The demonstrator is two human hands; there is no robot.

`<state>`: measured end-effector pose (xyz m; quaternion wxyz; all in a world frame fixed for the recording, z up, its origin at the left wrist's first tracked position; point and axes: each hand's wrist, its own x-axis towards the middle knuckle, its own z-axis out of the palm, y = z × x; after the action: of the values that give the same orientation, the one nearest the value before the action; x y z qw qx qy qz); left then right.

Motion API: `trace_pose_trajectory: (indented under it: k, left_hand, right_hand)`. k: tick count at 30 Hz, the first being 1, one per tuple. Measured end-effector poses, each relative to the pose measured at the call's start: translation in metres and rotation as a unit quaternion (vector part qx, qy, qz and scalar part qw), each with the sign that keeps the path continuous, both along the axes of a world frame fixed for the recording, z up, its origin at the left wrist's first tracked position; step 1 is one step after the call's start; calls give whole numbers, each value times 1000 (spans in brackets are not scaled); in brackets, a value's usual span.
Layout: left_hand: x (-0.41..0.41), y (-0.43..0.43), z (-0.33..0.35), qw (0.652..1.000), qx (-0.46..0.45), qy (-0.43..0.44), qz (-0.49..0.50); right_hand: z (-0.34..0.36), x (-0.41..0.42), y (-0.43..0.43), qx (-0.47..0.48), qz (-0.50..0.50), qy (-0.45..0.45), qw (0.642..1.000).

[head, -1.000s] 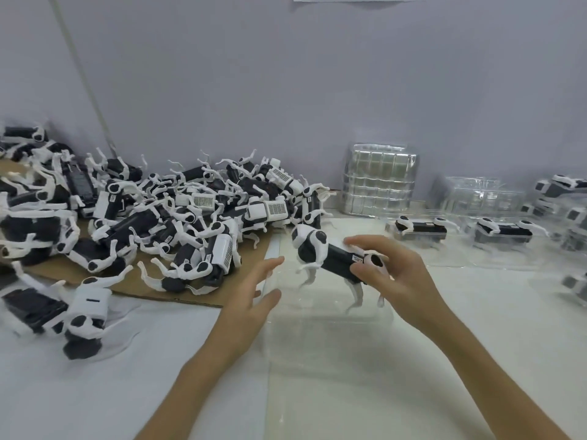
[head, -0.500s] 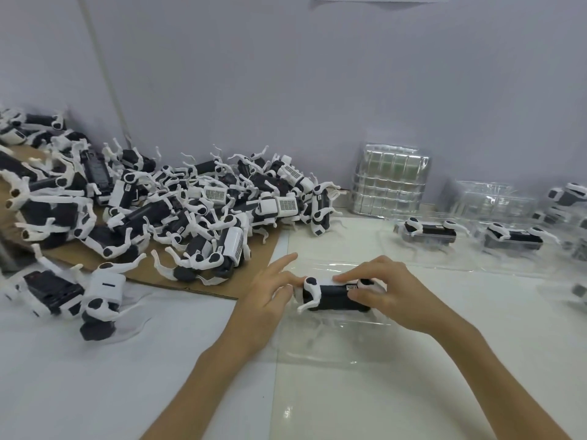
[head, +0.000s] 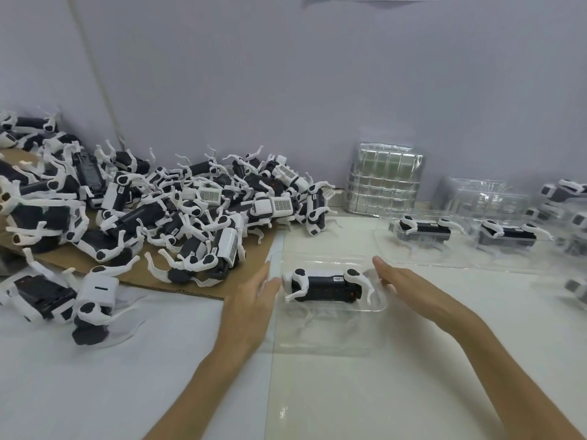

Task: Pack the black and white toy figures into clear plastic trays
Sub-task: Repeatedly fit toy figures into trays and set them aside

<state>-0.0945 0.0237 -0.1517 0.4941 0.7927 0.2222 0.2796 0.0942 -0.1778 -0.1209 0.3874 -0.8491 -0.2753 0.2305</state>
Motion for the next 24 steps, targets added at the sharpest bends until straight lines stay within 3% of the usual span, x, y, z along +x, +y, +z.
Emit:
trace_pose_trajectory:
  k: [4, 10, 19, 24]
  left_hand:
    - [0, 9, 4, 997, -49, -62, -26]
    - [0, 4, 9, 983, -94, -116, -104]
    - [2, 7, 1, 994, -83, -65, -10]
    - [1, 11, 1, 987, -143, -68, -22]
  right_hand:
    - [5, -12, 7, 115, 77, 55, 989]
    - [7, -17, 11, 214, 103, 41, 971]
    - [-1, -21, 18, 260, 58, -61, 962]
    - [-3, -23, 21, 267, 46, -73, 960]
